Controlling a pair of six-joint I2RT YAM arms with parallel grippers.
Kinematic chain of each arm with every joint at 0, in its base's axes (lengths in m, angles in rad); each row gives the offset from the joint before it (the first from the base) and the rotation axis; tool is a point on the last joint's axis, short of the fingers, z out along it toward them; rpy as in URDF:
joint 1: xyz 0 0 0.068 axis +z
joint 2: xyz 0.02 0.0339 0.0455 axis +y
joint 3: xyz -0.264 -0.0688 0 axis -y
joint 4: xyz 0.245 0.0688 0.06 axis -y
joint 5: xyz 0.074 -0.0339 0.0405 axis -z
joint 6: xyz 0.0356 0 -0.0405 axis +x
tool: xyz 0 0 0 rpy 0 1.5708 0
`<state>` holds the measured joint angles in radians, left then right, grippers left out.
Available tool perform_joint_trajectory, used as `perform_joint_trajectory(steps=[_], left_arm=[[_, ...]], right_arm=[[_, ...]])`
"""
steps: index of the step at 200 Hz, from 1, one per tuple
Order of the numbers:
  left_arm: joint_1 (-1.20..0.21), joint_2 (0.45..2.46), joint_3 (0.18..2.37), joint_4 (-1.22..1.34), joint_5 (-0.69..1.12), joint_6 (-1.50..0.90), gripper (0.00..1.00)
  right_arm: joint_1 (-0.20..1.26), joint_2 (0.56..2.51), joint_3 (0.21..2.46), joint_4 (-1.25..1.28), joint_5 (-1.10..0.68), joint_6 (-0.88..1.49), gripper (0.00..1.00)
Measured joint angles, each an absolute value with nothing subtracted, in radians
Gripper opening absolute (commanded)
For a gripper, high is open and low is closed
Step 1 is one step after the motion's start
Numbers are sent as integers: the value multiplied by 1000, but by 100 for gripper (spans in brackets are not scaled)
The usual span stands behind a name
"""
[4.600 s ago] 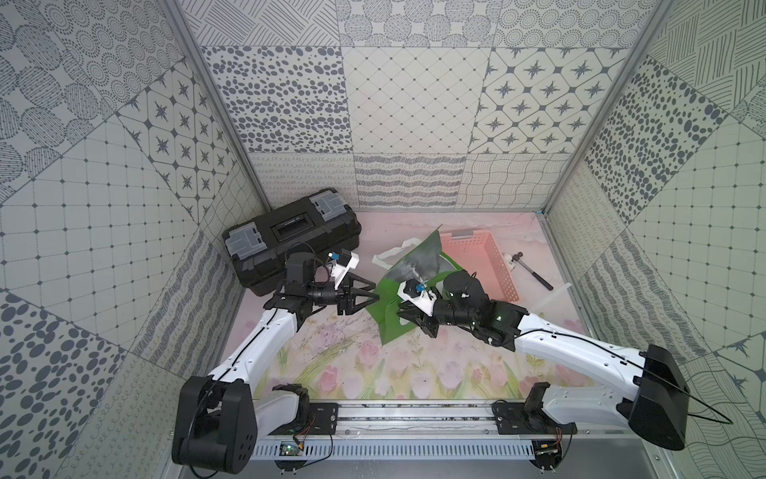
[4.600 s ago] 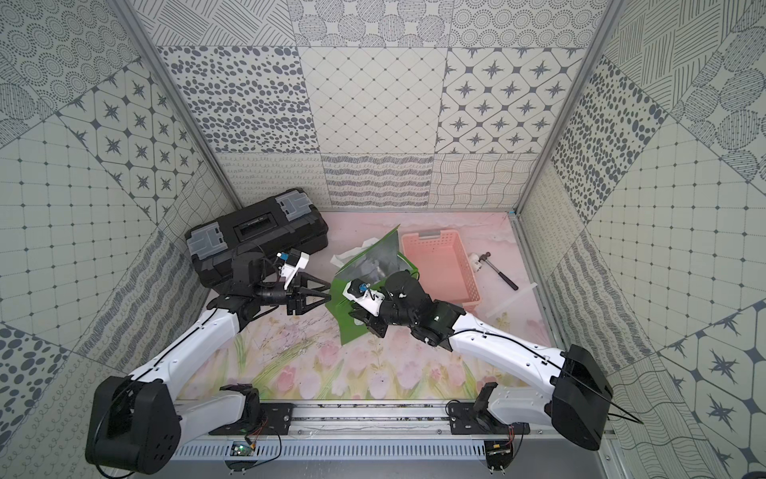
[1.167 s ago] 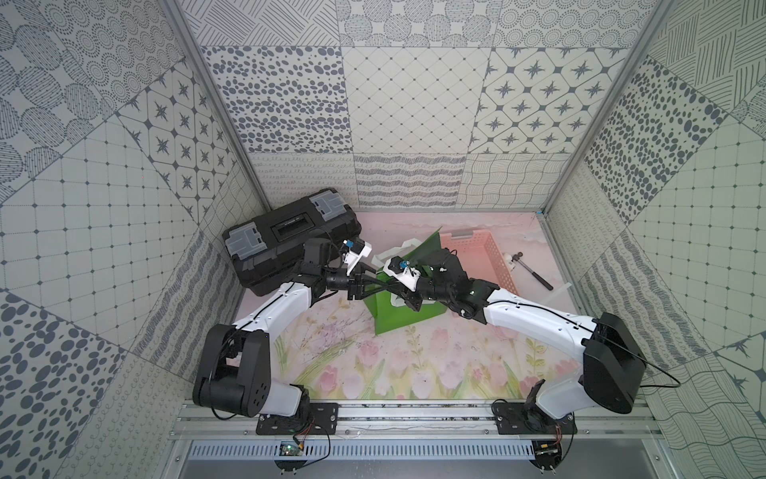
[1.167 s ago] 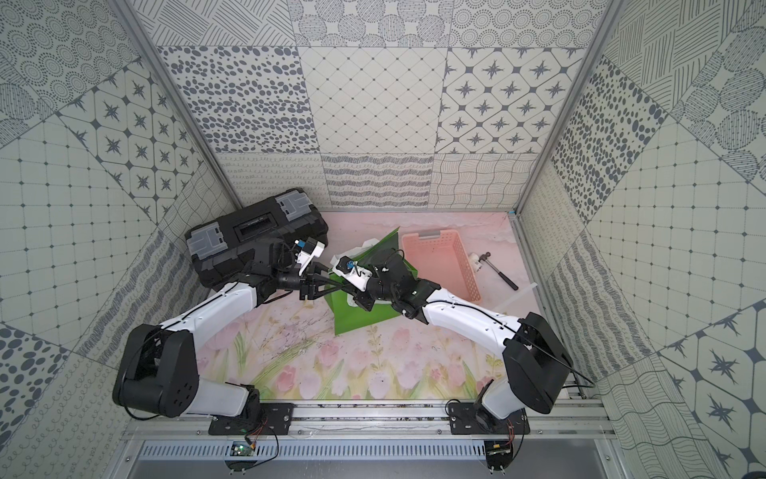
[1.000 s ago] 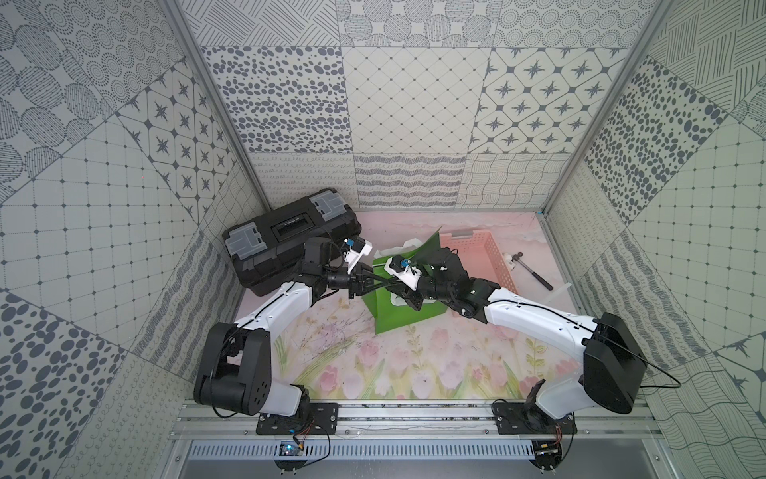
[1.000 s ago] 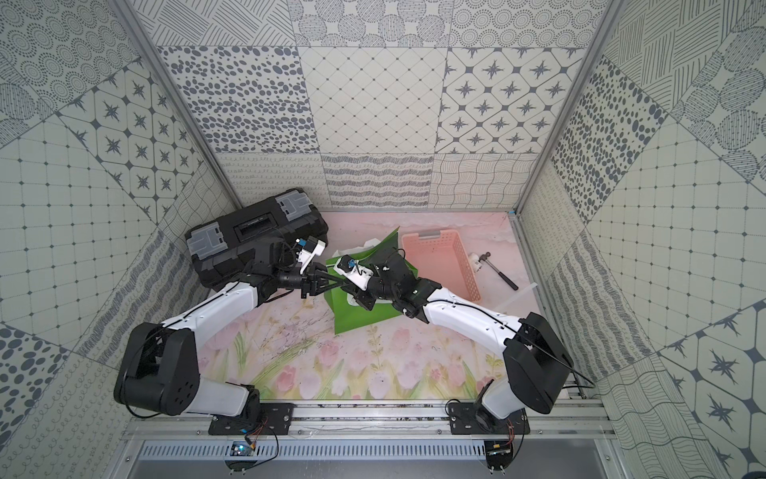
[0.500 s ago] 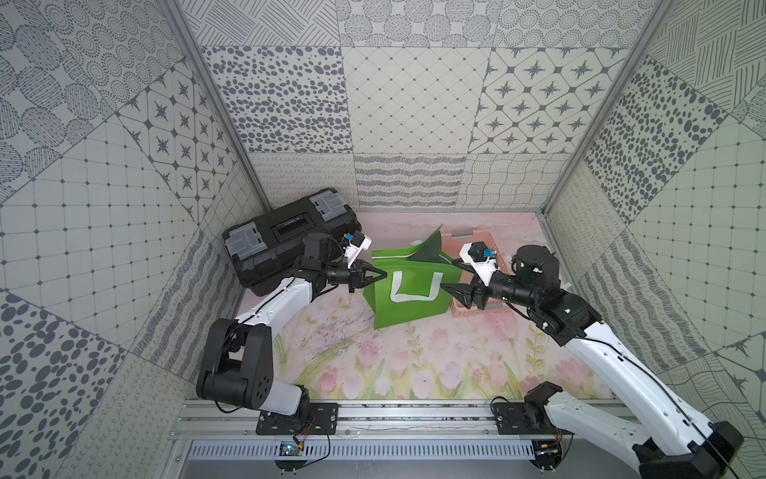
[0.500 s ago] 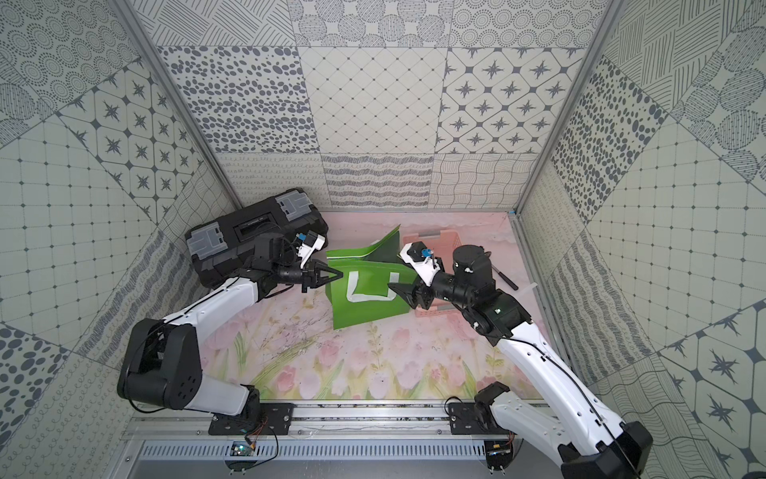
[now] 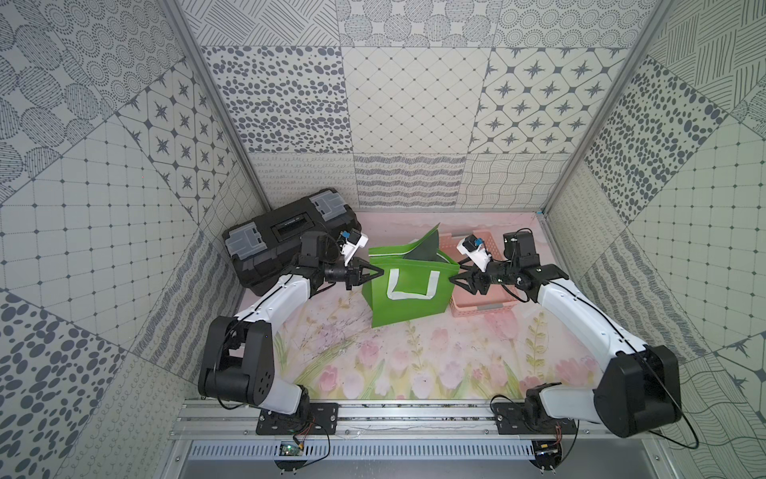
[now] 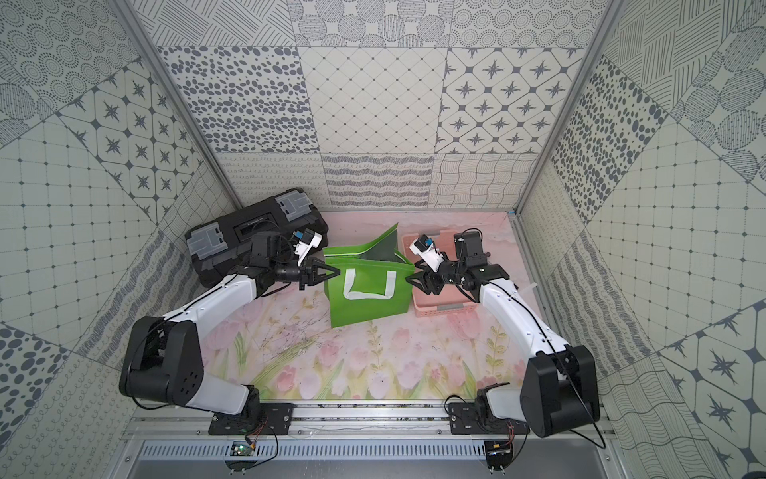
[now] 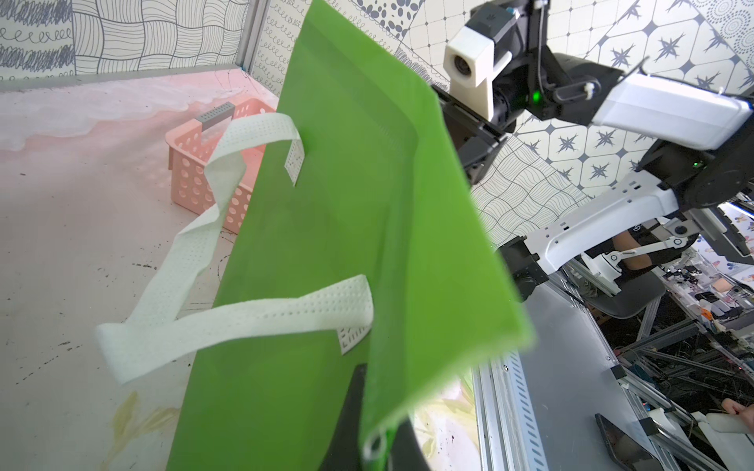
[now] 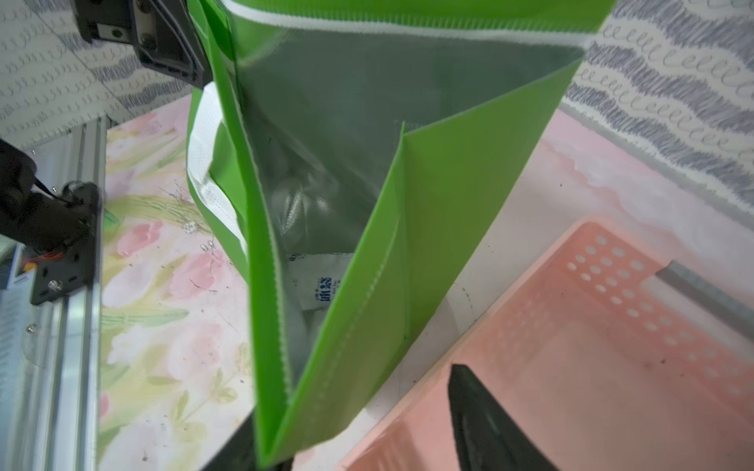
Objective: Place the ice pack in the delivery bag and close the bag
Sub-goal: Close the delivery bag at the center of the board.
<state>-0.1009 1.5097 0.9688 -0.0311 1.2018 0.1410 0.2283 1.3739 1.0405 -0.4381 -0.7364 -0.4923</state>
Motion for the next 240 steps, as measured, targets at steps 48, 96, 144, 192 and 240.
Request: perform_joint_trajectory(steps=[48,96,144,192,240], left_arm=[[-96,1531,1015,-101,1203,208,0],[-87,1555,1072,-215,1209,318,0],[-69,1562,1085,-294,1219,400,0],[-63,1563,1095,-348,1229,456,0],[-51,1575,1097,-376,1246,486,0]], right_arm=[[229,1524,1156,-414,-868,-567,30],[233,1634,1254,-414,-904,-635,33],[213,1694,1330,-418,-920,-681,72],[209,1771,1396,-403,-982,-701,91],[230,1863,1464,-377,-1039,-680,99]])
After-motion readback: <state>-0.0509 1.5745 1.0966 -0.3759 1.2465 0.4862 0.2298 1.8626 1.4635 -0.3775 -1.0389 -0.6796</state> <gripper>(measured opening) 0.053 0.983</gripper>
